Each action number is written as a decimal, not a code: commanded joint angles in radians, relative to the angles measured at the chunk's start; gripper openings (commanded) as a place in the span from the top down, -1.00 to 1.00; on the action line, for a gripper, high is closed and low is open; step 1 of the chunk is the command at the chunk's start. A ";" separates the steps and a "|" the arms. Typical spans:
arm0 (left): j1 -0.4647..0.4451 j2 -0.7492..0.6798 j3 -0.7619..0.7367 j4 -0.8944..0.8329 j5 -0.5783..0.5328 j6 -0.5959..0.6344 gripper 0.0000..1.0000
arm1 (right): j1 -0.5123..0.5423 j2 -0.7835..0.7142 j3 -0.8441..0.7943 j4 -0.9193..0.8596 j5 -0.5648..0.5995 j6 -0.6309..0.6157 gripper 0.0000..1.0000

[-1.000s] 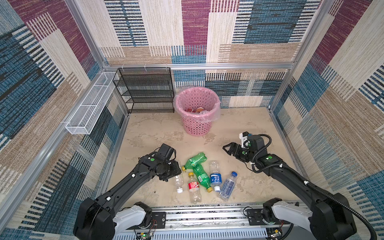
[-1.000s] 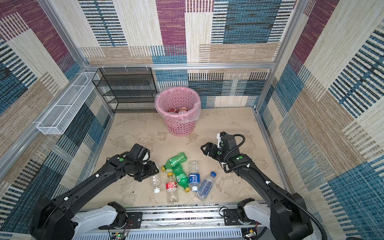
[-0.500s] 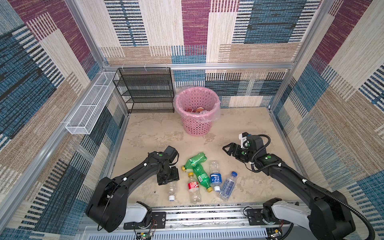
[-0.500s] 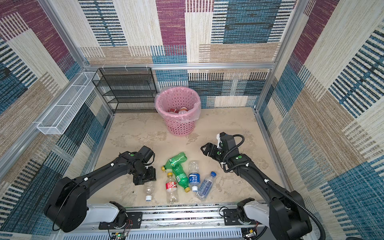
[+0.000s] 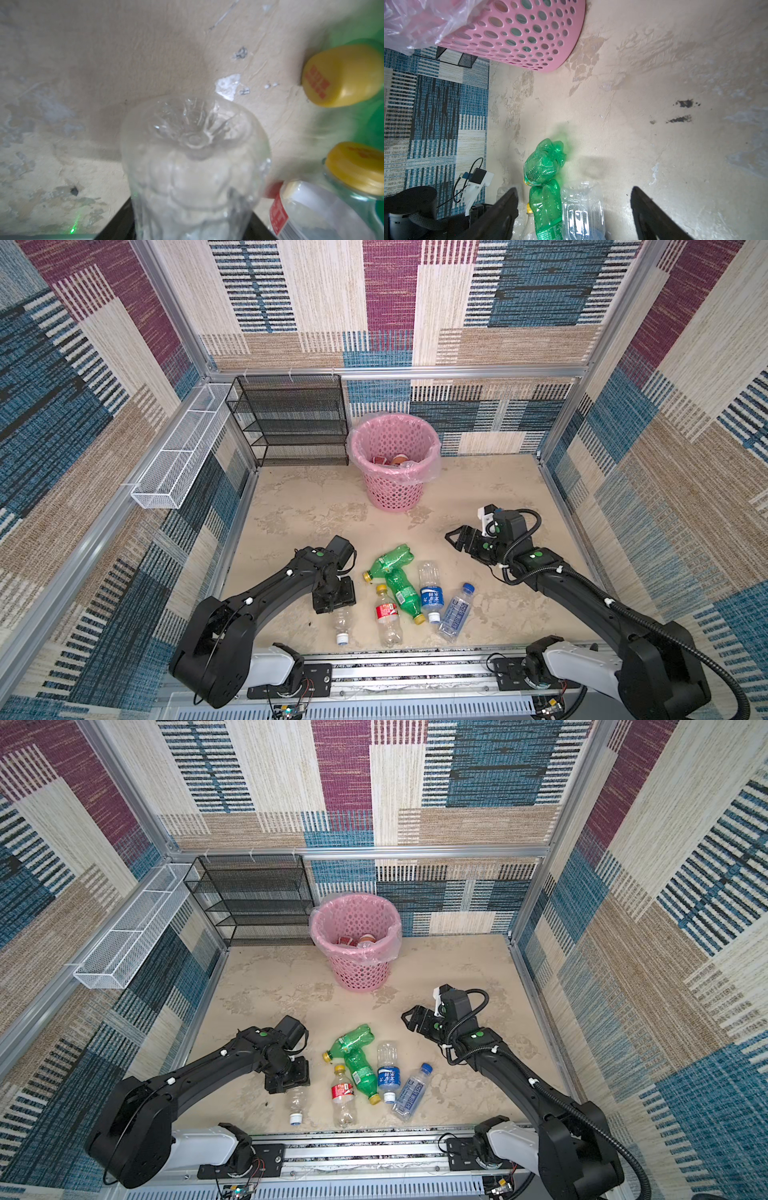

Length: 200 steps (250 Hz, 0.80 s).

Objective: Throw the plastic bottles in the bin

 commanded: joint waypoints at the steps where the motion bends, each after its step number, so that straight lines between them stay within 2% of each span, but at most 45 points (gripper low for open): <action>1: 0.001 -0.034 0.003 0.006 0.022 0.008 -0.19 | 0.000 -0.001 0.005 0.020 0.000 -0.009 -0.72; 76: 0.001 -0.129 0.094 -0.011 0.043 0.007 -0.15 | 0.001 0.001 0.000 0.025 0.001 -0.009 -0.72; 135: 0.004 -0.114 0.238 0.073 0.061 0.019 -0.13 | -0.001 -0.008 -0.007 0.024 0.000 -0.006 -0.72; 169: 0.012 -0.010 0.499 0.124 0.082 0.067 -0.13 | 0.000 -0.018 -0.001 0.016 0.002 -0.004 -0.72; 200: 0.034 0.184 0.934 0.180 0.114 0.126 -0.14 | -0.002 -0.028 0.035 -0.017 0.001 0.002 -0.72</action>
